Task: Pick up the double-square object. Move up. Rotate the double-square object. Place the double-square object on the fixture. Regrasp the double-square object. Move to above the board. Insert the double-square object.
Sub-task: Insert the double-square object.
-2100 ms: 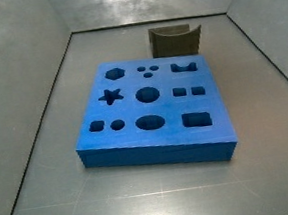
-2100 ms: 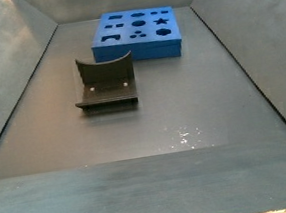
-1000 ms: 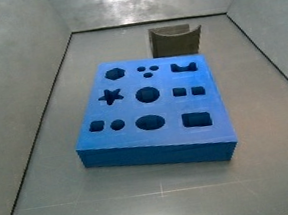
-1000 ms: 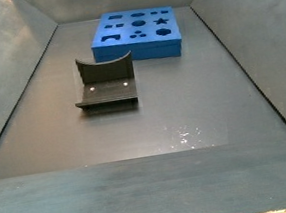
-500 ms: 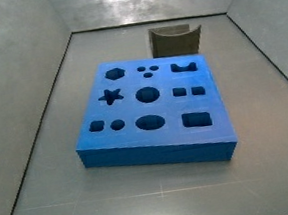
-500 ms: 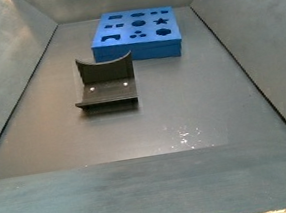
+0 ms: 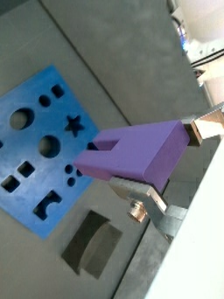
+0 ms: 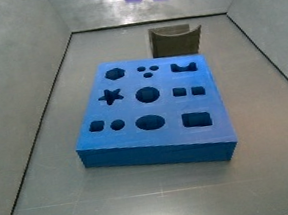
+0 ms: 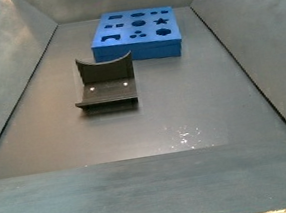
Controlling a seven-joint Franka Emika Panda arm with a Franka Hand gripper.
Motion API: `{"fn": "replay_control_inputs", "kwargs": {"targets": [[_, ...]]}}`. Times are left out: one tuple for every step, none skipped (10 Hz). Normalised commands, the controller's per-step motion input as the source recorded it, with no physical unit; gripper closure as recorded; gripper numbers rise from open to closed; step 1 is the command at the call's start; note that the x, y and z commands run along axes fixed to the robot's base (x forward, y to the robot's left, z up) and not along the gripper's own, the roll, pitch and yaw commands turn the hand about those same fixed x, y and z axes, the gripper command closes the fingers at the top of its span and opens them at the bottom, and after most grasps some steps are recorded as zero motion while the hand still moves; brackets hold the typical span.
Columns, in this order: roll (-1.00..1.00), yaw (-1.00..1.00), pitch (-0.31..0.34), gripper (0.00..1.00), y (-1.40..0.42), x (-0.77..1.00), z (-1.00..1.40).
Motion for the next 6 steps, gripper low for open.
{"fn": "replay_control_inputs", "kwargs": {"targets": [[0.13, 0.0, -0.083, 1.0, 0.0, 0.46, -0.37], [0.13, 0.0, -0.046, 1.0, 0.0, 0.51, -0.37], [0.15, 0.0, -0.014, 1.0, 0.0, 0.5, -0.41], [0.15, 0.0, -0.014, 1.0, 0.0, 0.49, -0.42], [0.18, 0.0, -0.046, 1.0, 0.0, 0.44, -0.47], [0.21, 0.0, -0.066, 1.0, 0.0, 0.43, -0.5]]}}
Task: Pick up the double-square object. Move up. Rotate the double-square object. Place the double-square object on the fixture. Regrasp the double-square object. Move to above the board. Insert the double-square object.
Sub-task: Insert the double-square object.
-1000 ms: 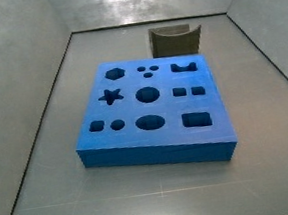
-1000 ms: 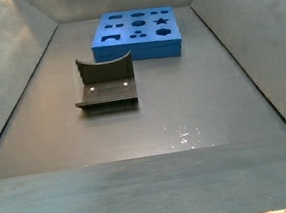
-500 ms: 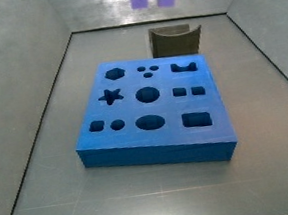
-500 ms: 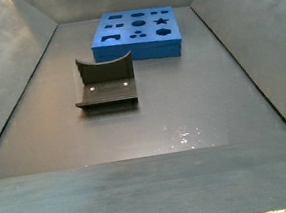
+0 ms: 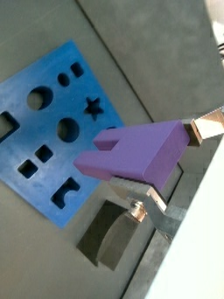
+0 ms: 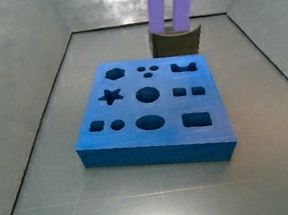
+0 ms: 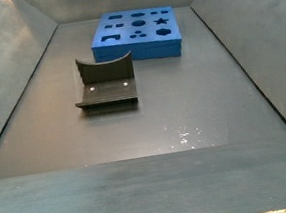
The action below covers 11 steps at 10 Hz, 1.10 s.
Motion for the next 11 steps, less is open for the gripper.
{"fn": "replay_control_inputs", "kwargs": {"targets": [[0.19, 0.0, -0.066, 1.0, 0.0, 0.44, -0.48], [0.2, 0.0, -0.066, 1.0, 0.0, 0.45, -0.47], [0.2, 0.0, -0.06, 1.0, 0.0, 0.44, -0.49], [0.22, 0.0, -0.069, 1.0, 0.0, 0.41, -0.49], [0.23, 0.0, -0.083, 1.0, 0.0, 0.43, -0.51], [0.29, 0.0, -0.1, 1.0, -0.05, 0.43, -0.55], [0.33, 0.0, -0.12, 1.0, -0.08, 0.39, -0.6], [0.32, 0.0, -0.123, 1.0, -0.18, 0.26, -0.68], [0.18, 0.14, -0.111, 1.0, -0.27, 0.13, -0.69], [0.11, 0.14, -0.083, 1.0, -0.27, 0.0, -0.67], [0.0, 0.0, 0.0, 1.0, 0.0, 0.0, -0.1]]}}
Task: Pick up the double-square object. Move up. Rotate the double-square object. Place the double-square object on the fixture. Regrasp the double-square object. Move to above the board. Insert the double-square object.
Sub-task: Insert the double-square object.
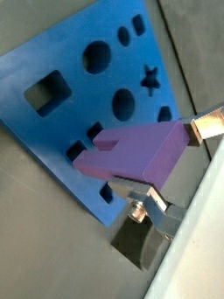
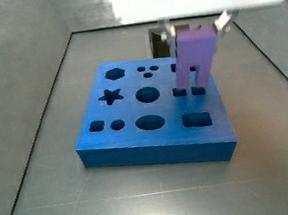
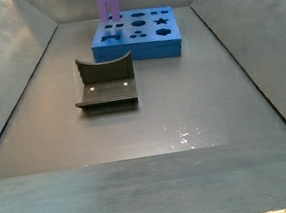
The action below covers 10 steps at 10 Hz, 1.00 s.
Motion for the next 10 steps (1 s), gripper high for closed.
{"fn": "replay_control_inputs", "kwargs": {"targets": [[0.0, 0.0, 0.0, 1.0, 0.0, -0.04, 0.0], [0.0, 0.0, -0.037, 1.0, -0.04, -0.16, -0.23], [-0.07, 0.04, -0.117, 1.0, -0.19, -0.17, -0.32], [-0.21, 0.1, -0.169, 1.0, -0.12, -0.06, -0.29], [-0.29, 0.12, -0.183, 1.0, -0.04, -0.01, -0.25], [-0.3, 0.11, -0.186, 1.0, 0.0, 0.0, -0.3], [-0.32, 0.08, -0.263, 1.0, 0.0, -0.01, -0.53], [-0.42, 0.08, -0.289, 1.0, 0.15, -0.01, -0.66], [-0.41, 0.08, -0.229, 1.0, 0.15, -0.03, -0.71], [-0.11, 0.0, -0.009, 1.0, 0.07, 0.0, 0.0]]}}
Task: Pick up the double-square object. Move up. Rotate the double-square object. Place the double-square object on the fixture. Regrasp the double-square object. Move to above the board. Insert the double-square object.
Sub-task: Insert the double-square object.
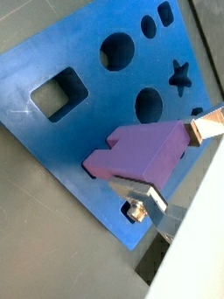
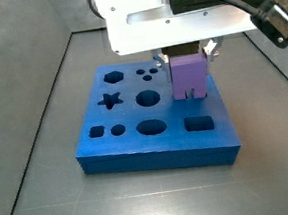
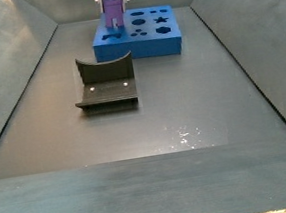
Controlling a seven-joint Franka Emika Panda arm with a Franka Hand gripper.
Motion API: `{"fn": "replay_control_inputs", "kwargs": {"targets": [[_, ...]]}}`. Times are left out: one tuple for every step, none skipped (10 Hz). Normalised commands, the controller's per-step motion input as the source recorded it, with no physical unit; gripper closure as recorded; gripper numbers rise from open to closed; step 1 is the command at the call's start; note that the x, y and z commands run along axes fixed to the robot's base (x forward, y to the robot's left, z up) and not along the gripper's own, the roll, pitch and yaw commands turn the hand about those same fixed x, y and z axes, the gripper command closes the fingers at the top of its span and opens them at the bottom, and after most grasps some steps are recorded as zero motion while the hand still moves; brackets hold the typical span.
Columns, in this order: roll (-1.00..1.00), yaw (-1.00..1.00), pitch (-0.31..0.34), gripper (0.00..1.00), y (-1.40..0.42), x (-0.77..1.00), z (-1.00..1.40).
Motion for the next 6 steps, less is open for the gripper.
{"fn": "replay_control_inputs", "kwargs": {"targets": [[0.02, 0.0, 0.0, 1.0, 0.0, 0.0, 0.0], [0.01, 0.0, 0.0, 1.0, 0.0, 0.0, 0.0], [0.0, 0.0, 0.0, 0.0, 0.0, 0.0, 0.0], [0.0, 0.0, 0.023, 0.0, 0.0, 0.0, 0.0], [0.0, 0.0, -0.014, 0.0, 0.0, 0.0, 0.0], [0.0, 0.0, 0.0, 0.0, 0.0, 0.0, 0.0]]}}
